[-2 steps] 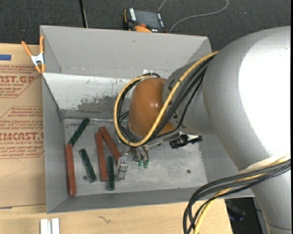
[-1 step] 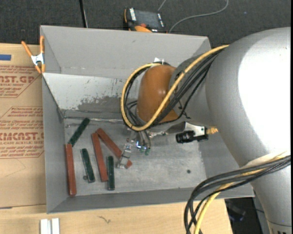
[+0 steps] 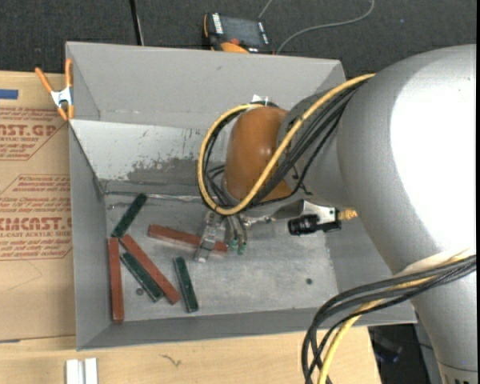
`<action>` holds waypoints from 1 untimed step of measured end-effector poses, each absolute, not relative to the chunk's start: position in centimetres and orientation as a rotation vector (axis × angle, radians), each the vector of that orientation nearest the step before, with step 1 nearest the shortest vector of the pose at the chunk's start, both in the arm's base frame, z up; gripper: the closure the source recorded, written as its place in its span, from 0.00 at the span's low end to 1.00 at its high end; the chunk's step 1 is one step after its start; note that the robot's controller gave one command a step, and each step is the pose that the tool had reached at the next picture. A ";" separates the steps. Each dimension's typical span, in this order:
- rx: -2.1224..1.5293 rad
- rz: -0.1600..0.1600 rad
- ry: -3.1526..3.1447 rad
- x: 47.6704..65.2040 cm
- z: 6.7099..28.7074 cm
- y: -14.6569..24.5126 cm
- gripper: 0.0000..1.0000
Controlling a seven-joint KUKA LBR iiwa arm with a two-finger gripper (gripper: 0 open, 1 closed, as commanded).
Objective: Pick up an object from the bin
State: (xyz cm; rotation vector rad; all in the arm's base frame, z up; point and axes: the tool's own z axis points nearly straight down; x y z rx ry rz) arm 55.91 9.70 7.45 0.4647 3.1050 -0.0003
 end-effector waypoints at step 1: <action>0.346 0.005 3.114 56.2 24.6 8.2 1.00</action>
Offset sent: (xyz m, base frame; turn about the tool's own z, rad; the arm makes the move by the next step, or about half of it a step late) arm 0.0011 -0.0159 0.1664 -0.0741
